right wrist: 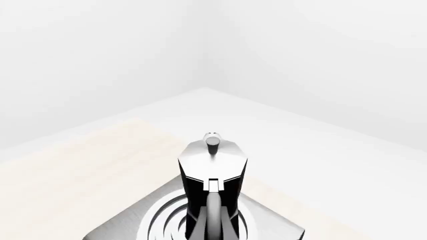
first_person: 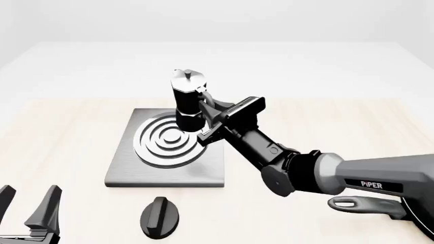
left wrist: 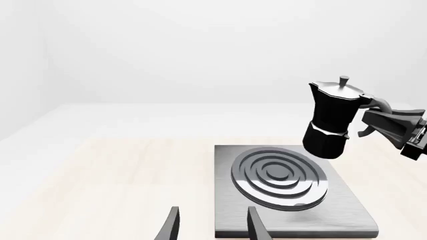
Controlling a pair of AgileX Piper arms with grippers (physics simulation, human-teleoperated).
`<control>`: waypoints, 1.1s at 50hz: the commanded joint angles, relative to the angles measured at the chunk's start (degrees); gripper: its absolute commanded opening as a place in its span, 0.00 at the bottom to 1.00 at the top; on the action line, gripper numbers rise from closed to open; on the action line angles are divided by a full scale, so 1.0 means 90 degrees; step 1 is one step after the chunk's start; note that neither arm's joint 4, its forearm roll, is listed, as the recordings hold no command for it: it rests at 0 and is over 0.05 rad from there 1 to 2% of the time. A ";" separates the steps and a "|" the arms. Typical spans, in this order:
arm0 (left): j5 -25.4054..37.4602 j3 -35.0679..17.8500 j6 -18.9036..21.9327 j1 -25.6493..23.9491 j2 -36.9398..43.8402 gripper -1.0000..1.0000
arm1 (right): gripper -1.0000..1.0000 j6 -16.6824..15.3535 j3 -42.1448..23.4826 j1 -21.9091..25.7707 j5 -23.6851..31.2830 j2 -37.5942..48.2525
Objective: Put the moka pot on the stove.
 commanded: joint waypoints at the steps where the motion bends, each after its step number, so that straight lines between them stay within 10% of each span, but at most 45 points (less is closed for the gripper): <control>1: 0.0000 0.0000 0.0000 0.0000 0.0000 1.00 | 0.00 -0.0008 -0.0394 0.0063 -0.0126 0.0373; 55: 0.0000 0.0000 0.0000 0.0000 0.0000 1.00 | 0.00 0.0021 -0.1275 0.0254 -0.0124 0.1373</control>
